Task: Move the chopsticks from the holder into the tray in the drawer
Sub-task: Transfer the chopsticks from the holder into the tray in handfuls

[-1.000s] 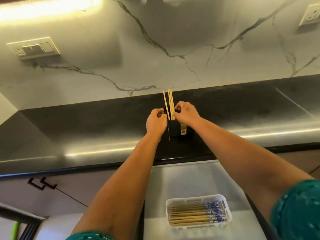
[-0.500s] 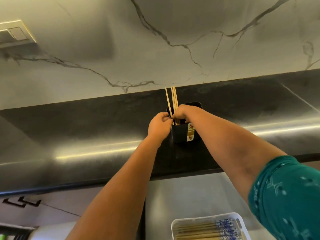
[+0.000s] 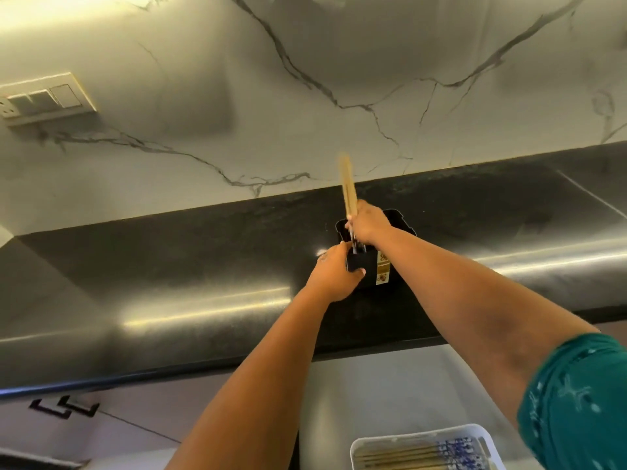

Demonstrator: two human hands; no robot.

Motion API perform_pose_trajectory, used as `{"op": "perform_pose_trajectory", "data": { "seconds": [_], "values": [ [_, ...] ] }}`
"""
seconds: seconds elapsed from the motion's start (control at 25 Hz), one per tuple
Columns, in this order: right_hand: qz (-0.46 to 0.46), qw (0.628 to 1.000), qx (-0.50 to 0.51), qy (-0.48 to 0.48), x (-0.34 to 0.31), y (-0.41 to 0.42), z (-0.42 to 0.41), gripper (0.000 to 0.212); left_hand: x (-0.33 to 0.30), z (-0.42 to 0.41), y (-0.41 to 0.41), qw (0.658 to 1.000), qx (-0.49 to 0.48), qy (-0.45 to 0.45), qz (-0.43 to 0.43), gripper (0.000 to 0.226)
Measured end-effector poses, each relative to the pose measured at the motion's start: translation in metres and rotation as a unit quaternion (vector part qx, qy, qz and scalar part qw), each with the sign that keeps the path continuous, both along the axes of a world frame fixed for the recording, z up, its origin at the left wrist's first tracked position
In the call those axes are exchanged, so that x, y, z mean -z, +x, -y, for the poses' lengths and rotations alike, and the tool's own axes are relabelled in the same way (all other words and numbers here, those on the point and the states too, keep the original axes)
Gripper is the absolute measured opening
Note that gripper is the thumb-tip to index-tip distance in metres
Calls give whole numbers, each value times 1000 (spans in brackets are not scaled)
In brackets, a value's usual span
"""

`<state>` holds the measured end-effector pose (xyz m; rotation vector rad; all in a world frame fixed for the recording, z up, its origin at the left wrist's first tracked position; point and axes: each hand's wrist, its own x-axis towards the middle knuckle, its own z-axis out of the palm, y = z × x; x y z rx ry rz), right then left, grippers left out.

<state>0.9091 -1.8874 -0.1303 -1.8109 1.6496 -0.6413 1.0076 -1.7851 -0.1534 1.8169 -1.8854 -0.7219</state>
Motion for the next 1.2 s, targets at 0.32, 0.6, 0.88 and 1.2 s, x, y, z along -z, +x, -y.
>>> {"op": "perform_pose_trajectory", "data": {
  "seconds": [0.32,0.6,0.88,1.2],
  "values": [
    [295,949,-101,31,-104,-84,-118,13,-95,-59,-31,897,-142,-45,-417,30],
    [102,848,-325,405,-56,-141,-240,14,-67,-176,-74,796,-38,139,-588,26],
    [107,908,-219,341,-1,-192,-298,25,-10,-249,-99,738,-143,131,-647,25],
    [501,784,206,302,72,-229,-347,56,23,-281,-118,635,-230,38,-736,23]
  ]
}}
